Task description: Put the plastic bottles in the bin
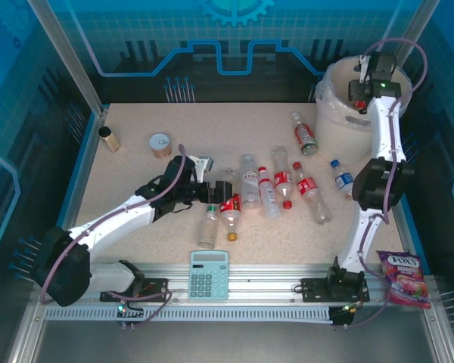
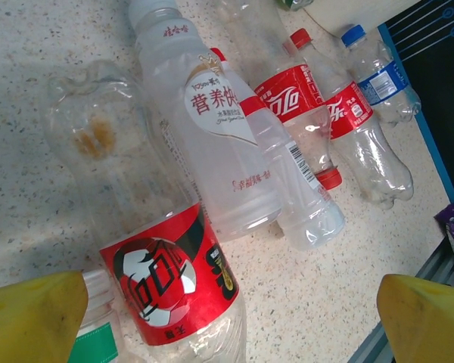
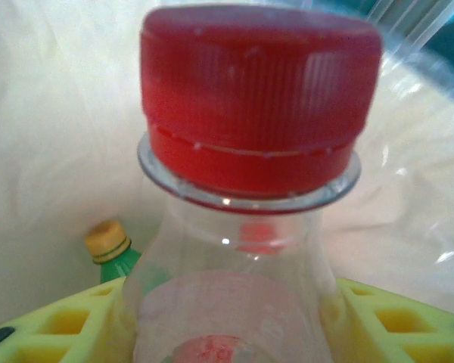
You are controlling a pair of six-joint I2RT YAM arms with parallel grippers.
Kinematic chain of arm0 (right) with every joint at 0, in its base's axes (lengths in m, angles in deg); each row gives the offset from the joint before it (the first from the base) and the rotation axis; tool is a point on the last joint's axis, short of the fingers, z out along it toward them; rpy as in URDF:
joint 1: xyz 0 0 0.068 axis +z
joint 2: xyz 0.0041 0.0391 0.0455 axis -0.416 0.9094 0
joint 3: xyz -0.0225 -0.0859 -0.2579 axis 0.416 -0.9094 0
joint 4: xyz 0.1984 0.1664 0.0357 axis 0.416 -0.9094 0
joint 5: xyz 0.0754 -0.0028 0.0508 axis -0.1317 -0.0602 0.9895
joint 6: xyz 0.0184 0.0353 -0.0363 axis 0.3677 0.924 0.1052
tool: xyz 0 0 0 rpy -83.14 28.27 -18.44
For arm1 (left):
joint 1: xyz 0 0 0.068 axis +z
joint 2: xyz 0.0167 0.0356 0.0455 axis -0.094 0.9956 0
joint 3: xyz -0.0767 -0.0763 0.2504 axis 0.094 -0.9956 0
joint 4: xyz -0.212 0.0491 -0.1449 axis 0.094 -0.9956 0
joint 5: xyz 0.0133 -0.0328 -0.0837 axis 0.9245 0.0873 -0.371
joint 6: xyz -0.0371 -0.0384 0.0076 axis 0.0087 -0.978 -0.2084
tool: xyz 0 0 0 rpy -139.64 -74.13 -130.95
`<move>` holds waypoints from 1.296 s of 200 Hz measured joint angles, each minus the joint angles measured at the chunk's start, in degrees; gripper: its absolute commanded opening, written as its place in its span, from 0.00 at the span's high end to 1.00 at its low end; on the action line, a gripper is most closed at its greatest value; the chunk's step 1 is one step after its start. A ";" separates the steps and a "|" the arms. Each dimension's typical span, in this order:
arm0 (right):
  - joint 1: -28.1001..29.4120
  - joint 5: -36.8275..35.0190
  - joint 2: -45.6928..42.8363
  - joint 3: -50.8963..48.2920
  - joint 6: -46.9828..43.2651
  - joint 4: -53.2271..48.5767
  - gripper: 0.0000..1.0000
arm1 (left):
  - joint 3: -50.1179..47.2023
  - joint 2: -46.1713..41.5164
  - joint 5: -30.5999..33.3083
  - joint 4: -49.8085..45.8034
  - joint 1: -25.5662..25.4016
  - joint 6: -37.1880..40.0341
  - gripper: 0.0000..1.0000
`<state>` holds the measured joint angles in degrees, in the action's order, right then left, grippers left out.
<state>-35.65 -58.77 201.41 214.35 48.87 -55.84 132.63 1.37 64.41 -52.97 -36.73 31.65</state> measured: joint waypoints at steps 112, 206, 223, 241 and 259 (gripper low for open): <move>-0.37 1.09 6.21 3.67 2.08 -4.98 0.43 | -0.33 -2.40 2.80 -5.03 0.48 0.02 0.01; -0.63 4.02 4.42 5.62 3.48 -8.02 0.01 | -0.33 -2.43 4.96 -7.85 0.81 0.09 0.01; -0.63 5.01 2.10 5.53 4.04 -7.96 0.00 | -0.33 -2.43 5.46 -8.46 0.81 0.11 0.01; -0.63 6.43 -1.20 5.46 4.44 -7.58 0.00 | -0.33 -2.43 6.01 -9.18 0.81 0.22 0.01; -0.61 7.39 -5.14 5.44 4.63 -6.97 0.00 | -0.28 -2.25 6.88 -10.03 0.85 0.24 0.01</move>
<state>-36.27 -51.38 196.27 219.79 53.51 -62.81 132.35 -0.88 71.29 -63.01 -35.87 31.89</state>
